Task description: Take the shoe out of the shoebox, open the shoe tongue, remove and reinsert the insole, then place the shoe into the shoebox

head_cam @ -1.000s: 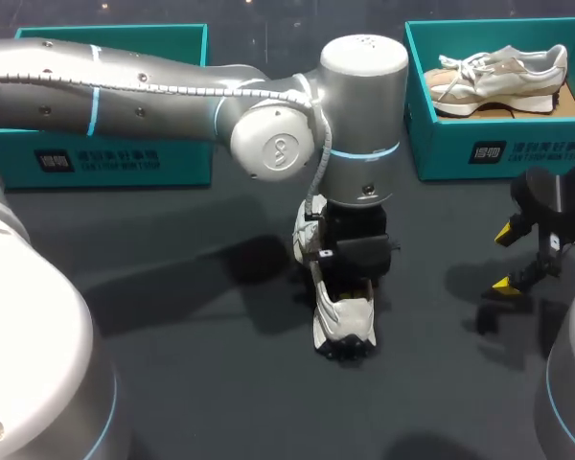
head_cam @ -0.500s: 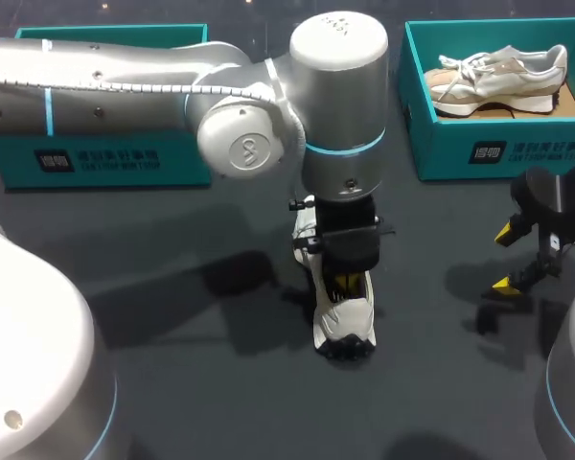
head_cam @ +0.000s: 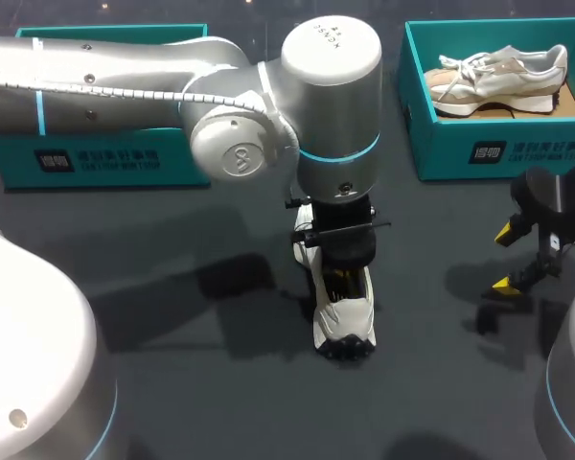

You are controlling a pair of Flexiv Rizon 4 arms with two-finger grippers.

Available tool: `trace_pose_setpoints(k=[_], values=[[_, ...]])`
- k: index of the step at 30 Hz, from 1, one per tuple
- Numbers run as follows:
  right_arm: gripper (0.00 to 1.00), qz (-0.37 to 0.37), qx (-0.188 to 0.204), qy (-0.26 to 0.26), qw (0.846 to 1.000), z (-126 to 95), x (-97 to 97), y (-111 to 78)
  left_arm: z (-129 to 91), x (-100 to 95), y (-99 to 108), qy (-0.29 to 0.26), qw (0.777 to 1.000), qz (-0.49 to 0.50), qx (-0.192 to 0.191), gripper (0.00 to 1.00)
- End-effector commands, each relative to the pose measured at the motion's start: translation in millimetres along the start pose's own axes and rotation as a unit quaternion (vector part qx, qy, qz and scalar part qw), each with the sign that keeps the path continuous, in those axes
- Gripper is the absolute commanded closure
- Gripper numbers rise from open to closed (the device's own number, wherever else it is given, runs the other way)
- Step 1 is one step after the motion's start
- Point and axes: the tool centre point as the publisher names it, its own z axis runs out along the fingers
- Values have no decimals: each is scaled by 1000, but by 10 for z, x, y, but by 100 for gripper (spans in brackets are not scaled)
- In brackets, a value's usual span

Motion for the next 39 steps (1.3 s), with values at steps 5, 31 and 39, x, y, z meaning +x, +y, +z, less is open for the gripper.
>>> trace_pose_setpoints(k=[5,31,39], values=[[0,0,1,-1,1000,-2,15,-1,44,-22,63,8,1000,-4,-10,85],[0,0,1,-1,1000,-2,15,-1,-35,42,73,-2,1000,2,3,0],[0,0,1,-1,1000,-2,15,-1,-87,8,104,-5,1000,3,17,0]])
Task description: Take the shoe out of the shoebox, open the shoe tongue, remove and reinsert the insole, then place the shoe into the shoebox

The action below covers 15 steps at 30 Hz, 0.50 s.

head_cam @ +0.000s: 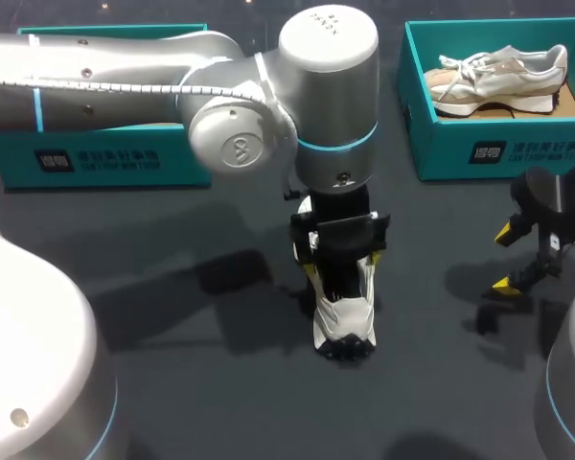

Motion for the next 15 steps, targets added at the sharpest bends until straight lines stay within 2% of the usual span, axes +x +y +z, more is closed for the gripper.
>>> trace_pose_setpoints(k=[1,13,15], values=[[0,0,1,-1,1000,-2,15,-1,-34,10,60,-3,1000,1,6,0],[0,0,1,-1,1000,-2,15,-1,-133,-46,172,-5,1000,0,23,0],[0,0,1,-1,1000,-2,15,-1,-145,-45,188,-5,1000,1,26,4]])
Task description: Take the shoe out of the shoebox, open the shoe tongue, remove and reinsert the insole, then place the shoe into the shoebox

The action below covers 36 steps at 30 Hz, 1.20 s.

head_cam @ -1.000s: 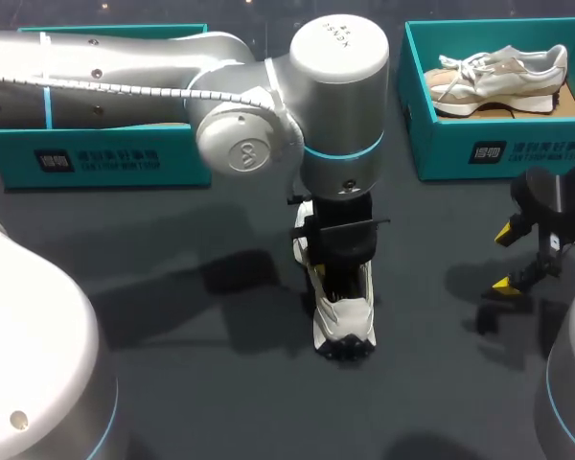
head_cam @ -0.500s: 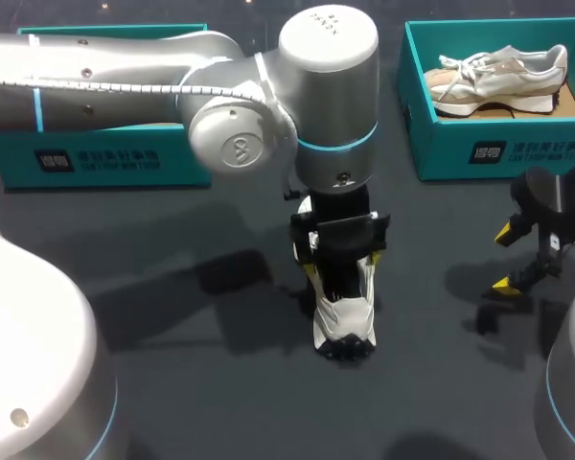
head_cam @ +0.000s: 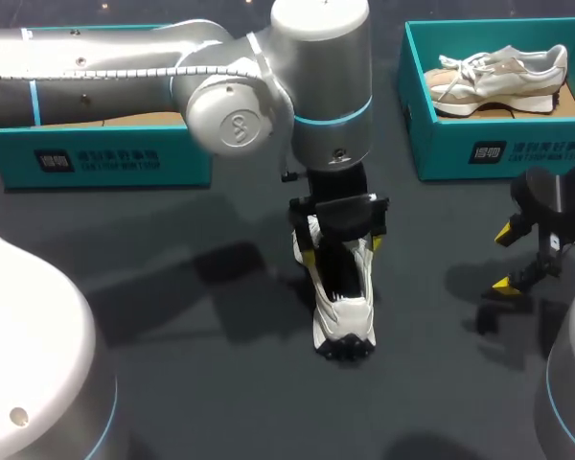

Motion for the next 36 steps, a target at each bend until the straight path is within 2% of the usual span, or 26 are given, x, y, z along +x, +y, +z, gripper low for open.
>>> trace_pose_setpoints(k=[1,5,9,16,19,20,23,28,36], values=[[0,0,1,-1,1000,-2,15,-1,-27,0,50,2,1000,3,7,5],[0,0,1,-1,1000,-2,15,-1,-53,8,98,6,1000,3,7,7],[0,0,1,-1,1000,-2,15,-1,-95,39,168,10,1000,3,8,15],[0,0,1,-1,1000,-2,15,-1,-193,93,360,14,1000,-6,9,17],[0,0,1,-1,1000,-2,15,-1,-261,103,446,15,1000,-8,4,23],[0,0,1,-1,1000,-2,15,-1,-288,104,487,14,1000,-10,3,25],[0,0,1,-1,1000,-2,15,-1,-360,101,579,9,1000,-11,8,51],[0,0,1,-1,1000,-2,15,-1,-422,53,692,8,1000,-10,5,76],[0,0,1,-1,1000,-2,15,-1,-436,4,710,8,1000,-1,8,75]])
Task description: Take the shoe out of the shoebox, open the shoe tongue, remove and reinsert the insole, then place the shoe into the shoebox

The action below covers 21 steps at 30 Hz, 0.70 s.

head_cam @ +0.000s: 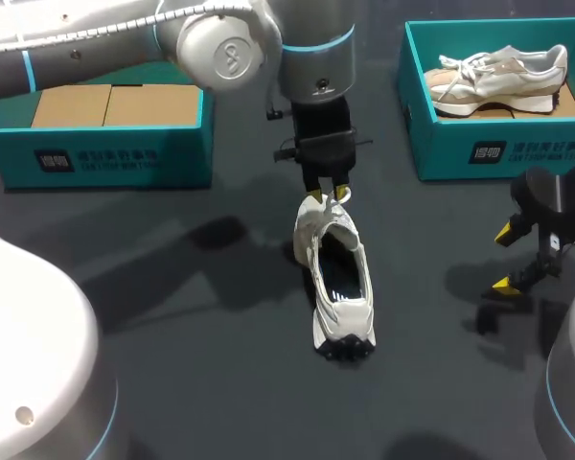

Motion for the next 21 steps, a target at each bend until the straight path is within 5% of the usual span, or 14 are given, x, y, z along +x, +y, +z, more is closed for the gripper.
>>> trace_pose_setpoints(k=[1,21], values=[[0,0,1,-1,1000,-2,15,-1,20,-24,-3,3,1000,4,4,75],[0,0,1,-1,1000,-2,15,-1,449,109,-589,-19,998,4,62,73]])
